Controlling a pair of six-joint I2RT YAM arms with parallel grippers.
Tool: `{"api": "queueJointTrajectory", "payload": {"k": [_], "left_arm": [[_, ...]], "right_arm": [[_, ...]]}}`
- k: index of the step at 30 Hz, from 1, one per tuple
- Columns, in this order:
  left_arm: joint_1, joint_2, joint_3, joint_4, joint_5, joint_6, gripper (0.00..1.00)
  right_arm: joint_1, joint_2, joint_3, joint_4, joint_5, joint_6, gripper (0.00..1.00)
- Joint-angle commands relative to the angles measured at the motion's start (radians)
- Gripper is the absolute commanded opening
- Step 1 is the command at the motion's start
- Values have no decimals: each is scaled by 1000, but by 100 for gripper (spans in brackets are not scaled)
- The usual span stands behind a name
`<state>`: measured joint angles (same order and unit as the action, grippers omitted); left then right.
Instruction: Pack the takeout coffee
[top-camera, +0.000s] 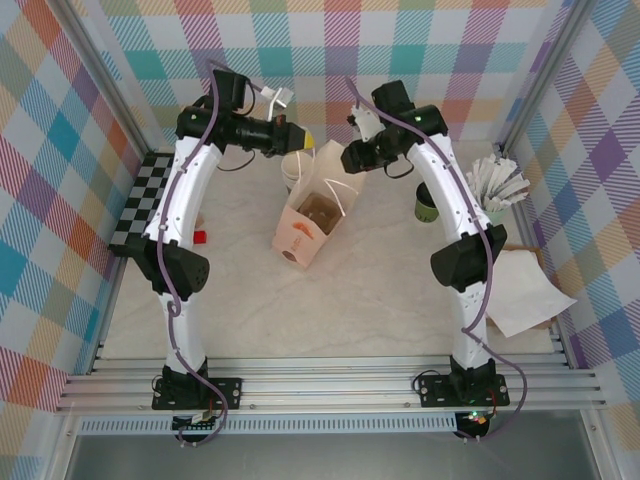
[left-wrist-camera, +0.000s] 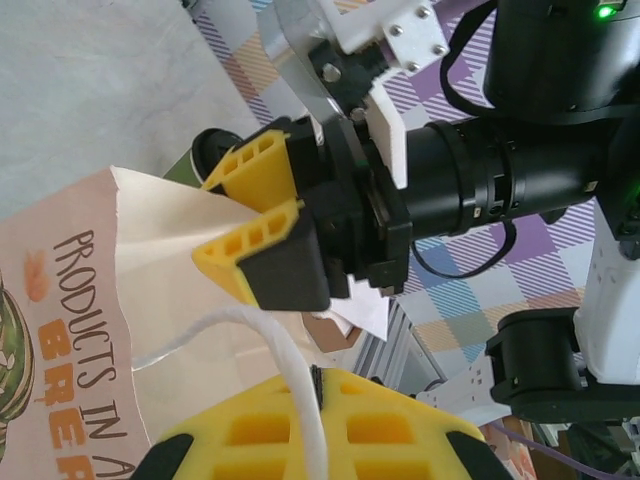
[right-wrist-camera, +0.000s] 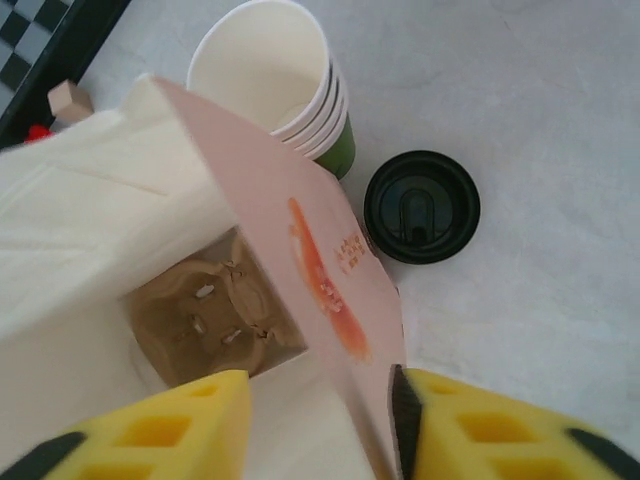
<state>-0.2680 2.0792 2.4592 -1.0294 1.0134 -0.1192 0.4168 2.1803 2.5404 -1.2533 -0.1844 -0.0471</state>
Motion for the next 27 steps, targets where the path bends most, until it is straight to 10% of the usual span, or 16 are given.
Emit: {"api": "queueJointTrajectory", "payload": {"k": [1,8,20,27], "left_arm": [[-14,8,59,28,31,2,0],[-15,-18,75,-31,-61,47,0],[-22,-190,-167,-99,-158,66,28],[-22,-358,-311,-161,-472,2,99]], "right_arm": [[29,-32,-30,-9,59,-32,28],[133,-246,-336,238,286,-99,1],[322,-640,-1072,717,649,45,0],[352,-754,-1144,598,656,118,0]]}}
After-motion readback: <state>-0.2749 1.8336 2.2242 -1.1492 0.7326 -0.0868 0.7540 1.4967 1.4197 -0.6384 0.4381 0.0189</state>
